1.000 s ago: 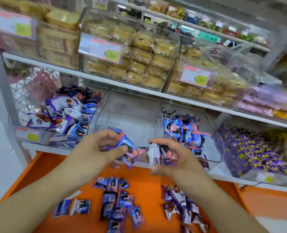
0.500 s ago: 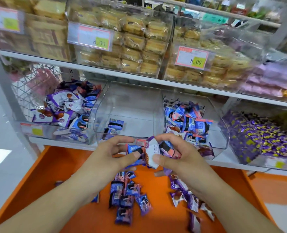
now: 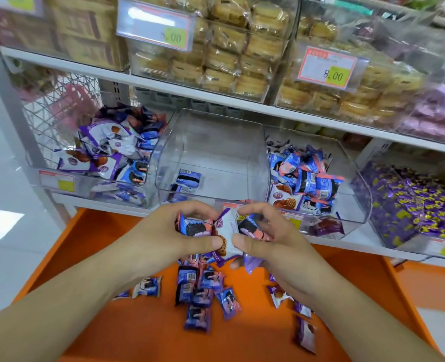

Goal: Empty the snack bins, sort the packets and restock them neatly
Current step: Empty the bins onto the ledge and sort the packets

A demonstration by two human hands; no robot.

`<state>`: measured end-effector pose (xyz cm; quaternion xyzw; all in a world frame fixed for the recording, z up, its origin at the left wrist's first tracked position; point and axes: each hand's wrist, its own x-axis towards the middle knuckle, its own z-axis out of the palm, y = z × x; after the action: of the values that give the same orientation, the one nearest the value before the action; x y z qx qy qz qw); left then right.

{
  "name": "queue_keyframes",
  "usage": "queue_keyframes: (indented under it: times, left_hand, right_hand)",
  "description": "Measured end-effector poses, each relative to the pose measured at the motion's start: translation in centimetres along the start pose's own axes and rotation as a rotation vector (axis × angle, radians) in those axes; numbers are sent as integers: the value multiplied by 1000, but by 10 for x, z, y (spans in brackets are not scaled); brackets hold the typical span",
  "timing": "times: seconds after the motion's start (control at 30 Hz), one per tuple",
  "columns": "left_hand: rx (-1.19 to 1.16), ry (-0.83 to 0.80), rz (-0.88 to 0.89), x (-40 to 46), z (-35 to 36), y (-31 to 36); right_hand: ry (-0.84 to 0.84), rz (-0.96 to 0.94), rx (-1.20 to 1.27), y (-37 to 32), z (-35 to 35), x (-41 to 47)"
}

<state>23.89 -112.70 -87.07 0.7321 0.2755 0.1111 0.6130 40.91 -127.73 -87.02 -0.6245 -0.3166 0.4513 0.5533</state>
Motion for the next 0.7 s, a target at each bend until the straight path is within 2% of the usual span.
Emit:
queue_keyframes:
  times: [0.33,0.5,0.7]
  left_hand:
    - [13,165,9,-5,-6,-6]
    - [7,185,-3,-9,-5,-11]
    - [-24,202,-47,-12,-15,-11]
  right_hand:
    - [-76,23,-48,8,10,3]
    - [11,44,-218,14,16,4]
    - [40,93,-236,15,11,3]
